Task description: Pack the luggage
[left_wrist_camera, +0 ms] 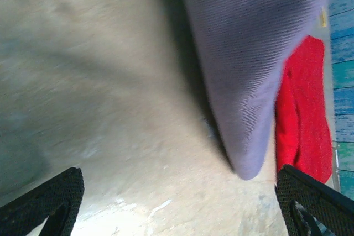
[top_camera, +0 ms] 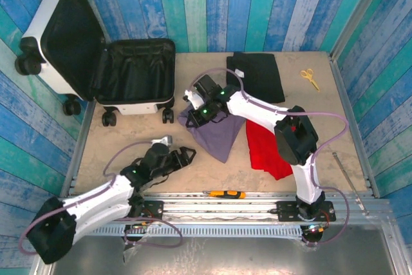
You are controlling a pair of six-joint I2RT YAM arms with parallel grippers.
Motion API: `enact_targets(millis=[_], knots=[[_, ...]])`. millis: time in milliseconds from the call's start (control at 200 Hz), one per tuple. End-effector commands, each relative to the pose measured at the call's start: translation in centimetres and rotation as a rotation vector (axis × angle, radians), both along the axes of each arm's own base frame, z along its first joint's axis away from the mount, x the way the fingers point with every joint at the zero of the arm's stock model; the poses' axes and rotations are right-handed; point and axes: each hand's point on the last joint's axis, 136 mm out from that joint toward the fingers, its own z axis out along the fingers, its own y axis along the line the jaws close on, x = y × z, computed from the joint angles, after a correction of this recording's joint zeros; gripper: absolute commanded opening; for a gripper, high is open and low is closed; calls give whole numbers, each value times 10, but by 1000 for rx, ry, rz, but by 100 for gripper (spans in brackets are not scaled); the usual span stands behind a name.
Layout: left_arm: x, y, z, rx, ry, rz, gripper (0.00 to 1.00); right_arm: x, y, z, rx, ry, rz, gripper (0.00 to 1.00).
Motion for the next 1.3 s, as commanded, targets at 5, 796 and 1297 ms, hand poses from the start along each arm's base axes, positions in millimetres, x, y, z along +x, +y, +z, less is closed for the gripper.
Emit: enact_targets(millis=[5, 796, 1297], knots=[[19, -4, 26, -49, -119, 94, 93, -4, 8, 12, 55, 45, 21, 1], [34, -47, 6, -23, -2, 330, 95, -4, 7, 12, 48, 49, 29, 0], [47, -34, -10, 9, -29, 461, 100, -10, 6, 15, 56, 63, 50, 1]])
